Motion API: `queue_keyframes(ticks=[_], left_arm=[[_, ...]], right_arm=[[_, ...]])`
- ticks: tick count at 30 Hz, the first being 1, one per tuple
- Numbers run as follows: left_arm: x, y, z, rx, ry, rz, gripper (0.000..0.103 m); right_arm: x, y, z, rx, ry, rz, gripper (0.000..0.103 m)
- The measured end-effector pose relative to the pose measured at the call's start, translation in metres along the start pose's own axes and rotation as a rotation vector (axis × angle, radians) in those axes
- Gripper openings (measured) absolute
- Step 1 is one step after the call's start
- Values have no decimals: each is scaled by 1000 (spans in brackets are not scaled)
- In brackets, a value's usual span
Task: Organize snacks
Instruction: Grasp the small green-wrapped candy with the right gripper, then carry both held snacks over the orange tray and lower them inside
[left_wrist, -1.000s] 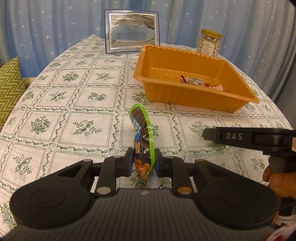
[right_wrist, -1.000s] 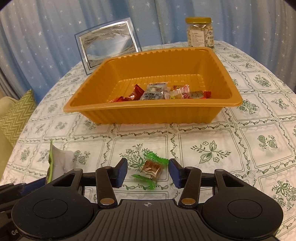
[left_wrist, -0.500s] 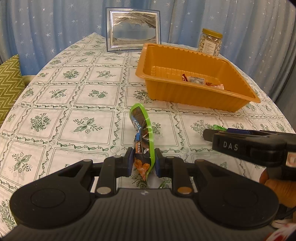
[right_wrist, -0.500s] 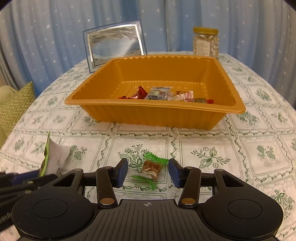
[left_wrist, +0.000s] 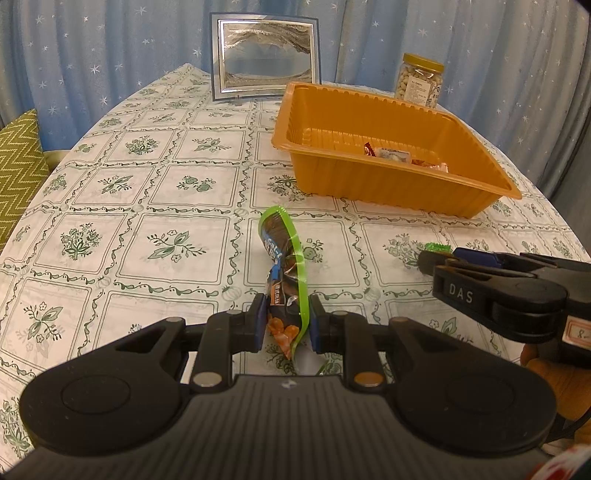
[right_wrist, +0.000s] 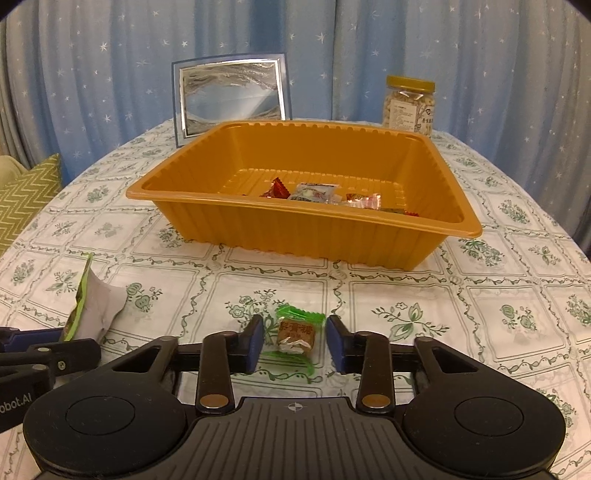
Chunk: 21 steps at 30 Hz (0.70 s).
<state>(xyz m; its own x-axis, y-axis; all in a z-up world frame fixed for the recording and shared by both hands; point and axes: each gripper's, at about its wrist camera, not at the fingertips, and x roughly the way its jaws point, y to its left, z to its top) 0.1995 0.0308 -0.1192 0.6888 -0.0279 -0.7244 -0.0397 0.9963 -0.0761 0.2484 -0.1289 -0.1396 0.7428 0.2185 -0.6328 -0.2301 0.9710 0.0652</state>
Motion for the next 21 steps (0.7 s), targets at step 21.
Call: queue_keyframes(ticks=[21], left_arm=[[-21, -9, 5, 25, -21, -14, 20]], right_arm=[[-38, -8, 1, 31, -1, 12, 21]])
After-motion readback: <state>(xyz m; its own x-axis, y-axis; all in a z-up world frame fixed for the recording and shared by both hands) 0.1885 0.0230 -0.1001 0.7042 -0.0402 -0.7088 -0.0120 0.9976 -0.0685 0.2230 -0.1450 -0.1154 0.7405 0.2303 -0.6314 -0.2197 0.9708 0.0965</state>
